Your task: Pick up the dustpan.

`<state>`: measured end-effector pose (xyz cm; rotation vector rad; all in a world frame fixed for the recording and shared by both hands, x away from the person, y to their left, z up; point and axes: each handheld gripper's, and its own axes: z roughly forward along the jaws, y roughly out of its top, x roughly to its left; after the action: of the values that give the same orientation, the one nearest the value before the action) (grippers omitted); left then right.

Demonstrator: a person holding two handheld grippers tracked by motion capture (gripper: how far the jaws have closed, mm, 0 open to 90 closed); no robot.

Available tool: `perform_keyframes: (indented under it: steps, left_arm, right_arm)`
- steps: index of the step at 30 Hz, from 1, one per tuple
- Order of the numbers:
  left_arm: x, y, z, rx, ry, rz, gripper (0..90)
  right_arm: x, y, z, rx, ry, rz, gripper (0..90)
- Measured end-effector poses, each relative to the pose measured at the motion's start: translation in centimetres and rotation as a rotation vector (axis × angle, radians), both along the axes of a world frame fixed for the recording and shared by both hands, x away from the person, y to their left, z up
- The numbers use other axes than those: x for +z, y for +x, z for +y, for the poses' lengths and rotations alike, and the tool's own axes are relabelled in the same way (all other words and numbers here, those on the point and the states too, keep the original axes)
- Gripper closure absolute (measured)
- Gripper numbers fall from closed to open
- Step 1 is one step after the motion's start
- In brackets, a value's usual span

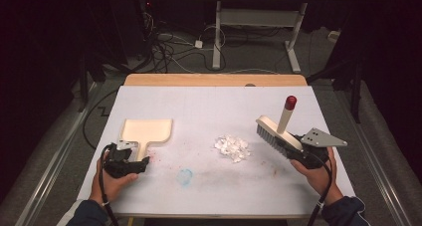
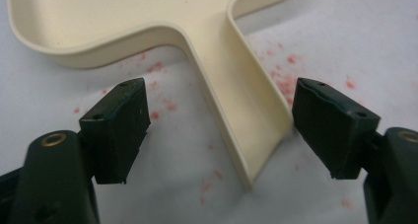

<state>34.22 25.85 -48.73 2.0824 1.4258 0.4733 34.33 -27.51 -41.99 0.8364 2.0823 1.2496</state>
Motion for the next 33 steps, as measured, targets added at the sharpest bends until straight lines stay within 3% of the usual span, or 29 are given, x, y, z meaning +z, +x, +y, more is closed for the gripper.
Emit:
perform_keyframes:
  steps: [2,4,6,14,20,30,33]
  left_arm:
    - [0.0,0.8,-0.1,0.033,-0.008,-0.009,24.0]
    - [0.1,1.5,0.0,0.060,-0.047,-0.023,28.8]
    - [0.0,2.2,0.2,0.084,-0.066,-0.007,30.9]
    - [-0.2,2.2,-0.1,0.106,-0.043,-0.006,36.7]
    - [0.1,2.0,-0.1,0.080,-0.032,-0.004,62.8]
    - [0.8,2.1,0.2,0.047,-0.015,0.023,63.7]
    - [1.4,1.8,0.2,0.004,-0.016,0.029,63.9]
  right_arm:
    - [0.0,-0.2,-0.1,-0.004,-0.004,-0.004,67.7]
    - [0.1,-0.2,-0.3,-0.008,-0.001,-0.005,67.7]
    - [0.1,-0.2,-0.3,-0.018,0.009,-0.002,67.7]
    - [-0.2,-0.2,-0.3,-0.024,0.006,0.011,67.7]
    - [-0.2,-0.2,-0.2,-0.021,0.001,0.015,67.7]
    - [-0.3,0.0,0.0,-0.024,0.002,0.020,67.7]
    - [-0.3,0.4,0.3,-0.038,0.029,0.024,67.7]
